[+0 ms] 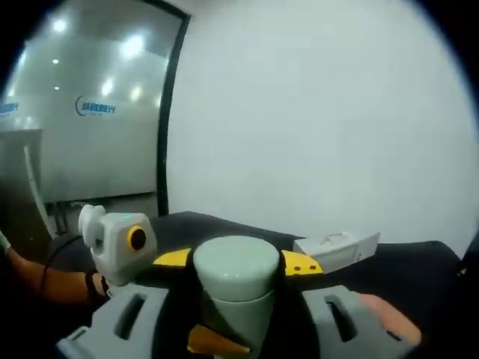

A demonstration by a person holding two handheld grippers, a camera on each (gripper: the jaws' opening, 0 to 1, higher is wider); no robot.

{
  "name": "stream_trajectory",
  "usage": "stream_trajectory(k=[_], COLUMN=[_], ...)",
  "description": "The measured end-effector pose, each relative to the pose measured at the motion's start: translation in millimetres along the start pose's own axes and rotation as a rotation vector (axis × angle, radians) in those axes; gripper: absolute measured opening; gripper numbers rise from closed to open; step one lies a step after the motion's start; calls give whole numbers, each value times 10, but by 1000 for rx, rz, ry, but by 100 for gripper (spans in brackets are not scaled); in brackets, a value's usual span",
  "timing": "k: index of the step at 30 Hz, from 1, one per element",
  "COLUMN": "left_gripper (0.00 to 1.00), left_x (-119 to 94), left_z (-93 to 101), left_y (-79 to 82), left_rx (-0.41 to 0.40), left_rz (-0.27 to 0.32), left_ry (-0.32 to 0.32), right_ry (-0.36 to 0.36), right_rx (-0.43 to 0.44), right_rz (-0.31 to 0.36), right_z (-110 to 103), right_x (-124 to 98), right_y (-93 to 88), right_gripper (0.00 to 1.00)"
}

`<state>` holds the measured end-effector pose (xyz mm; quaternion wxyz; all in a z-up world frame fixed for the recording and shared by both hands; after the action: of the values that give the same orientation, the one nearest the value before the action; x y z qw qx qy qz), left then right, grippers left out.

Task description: Assemble the cup parts correctly, then place the assembled cup into the box.

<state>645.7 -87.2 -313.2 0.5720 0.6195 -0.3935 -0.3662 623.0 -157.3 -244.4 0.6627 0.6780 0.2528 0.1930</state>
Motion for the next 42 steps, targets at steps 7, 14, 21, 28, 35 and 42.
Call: stream_trajectory(k=[7,14,21,28,35,42], left_gripper=[40,40,40,39,39,38], left_x=[15,6,-3,12,-3,-9], left_z=[-3,0,-15,10,-3,5], left_y=[2,-3,-16,-6,-8,1], left_rx=[17,7,-8,0,-10,-6], left_rz=[-1,6,15,4,-10,-23], left_ry=[-12,-19,-33,-33,-10,2], right_ry=[375,544,571,508,388,267], right_rx=[-43,-112,-28,19,30,47], right_rz=[-37,-86,-50,-54,-73,-56], right_z=[58,53,39,19,11,12], right_x=[-17,63,55,5,37,18], right_y=[106,70,50,22,34,22], right_gripper=[57,44,41,40,39,38])
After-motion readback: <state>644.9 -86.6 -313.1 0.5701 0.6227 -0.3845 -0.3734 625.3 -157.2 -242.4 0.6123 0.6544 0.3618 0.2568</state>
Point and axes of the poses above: the point that each gripper's makers call its tool centre point, and the gripper's own axes: x roughly forward along the fingers, z roughly to its right, y roughly out of its top, the point moved 6 cm from there along -x, roughly backward along the fingers, and after that the axes turned 7 degrees about x, right-handed, at the moved point
